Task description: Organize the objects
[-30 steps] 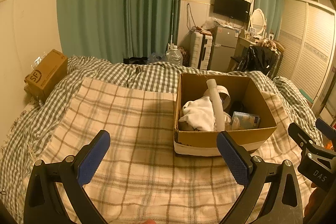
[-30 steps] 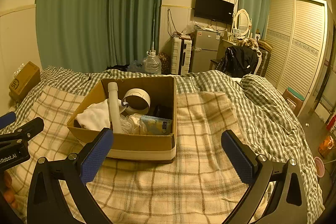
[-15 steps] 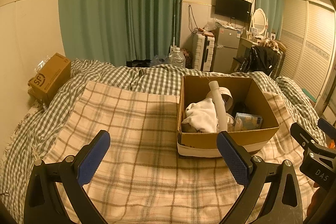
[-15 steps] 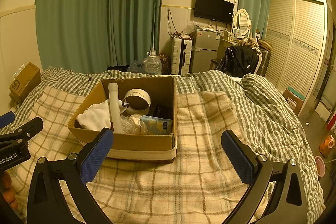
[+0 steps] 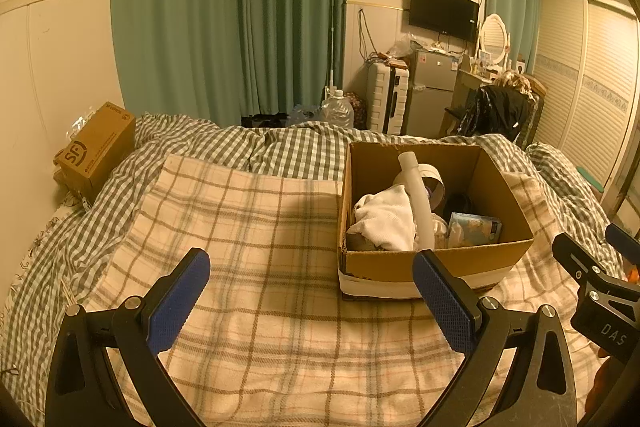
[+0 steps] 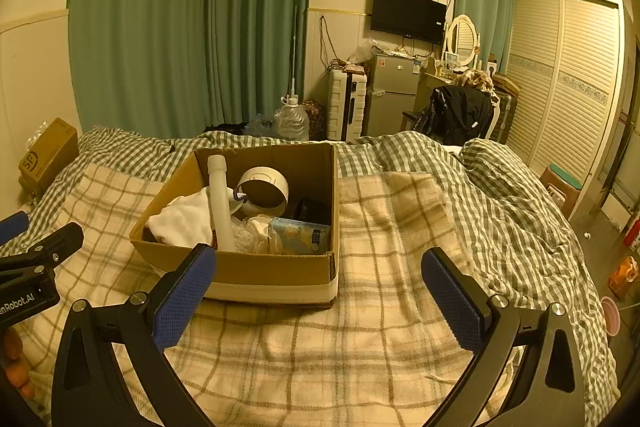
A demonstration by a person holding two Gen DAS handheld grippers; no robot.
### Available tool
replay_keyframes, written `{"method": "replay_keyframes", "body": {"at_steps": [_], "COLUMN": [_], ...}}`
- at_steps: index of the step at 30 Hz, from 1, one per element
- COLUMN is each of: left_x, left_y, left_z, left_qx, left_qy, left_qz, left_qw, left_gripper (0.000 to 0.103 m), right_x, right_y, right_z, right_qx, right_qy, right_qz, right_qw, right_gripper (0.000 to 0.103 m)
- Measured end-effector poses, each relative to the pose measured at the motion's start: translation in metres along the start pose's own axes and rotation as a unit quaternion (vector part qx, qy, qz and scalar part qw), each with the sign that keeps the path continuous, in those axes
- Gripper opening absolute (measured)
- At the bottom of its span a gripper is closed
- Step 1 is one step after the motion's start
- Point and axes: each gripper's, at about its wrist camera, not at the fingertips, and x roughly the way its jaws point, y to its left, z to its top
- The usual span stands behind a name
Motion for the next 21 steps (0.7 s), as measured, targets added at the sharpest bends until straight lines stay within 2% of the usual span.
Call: {"method": "replay_keyframes", "body": {"at_steps": [21], "left_x": [0.0059], "left_y": [0.0037], "left_z": [-0.0009], "left_qx": [0.001], "left_qy": [0.007], "left_qz": [0.002], "left_qw": [1.0], "left_gripper": [0.103], "right_x": [0.0029], "right_y": [0.001], "right_z": [-0.0043], "right_qx": [0.001], "right_qy": [0.004], "right_qz": [0.002], "right_qw": [1.0], "right_gripper": [0.103]}}
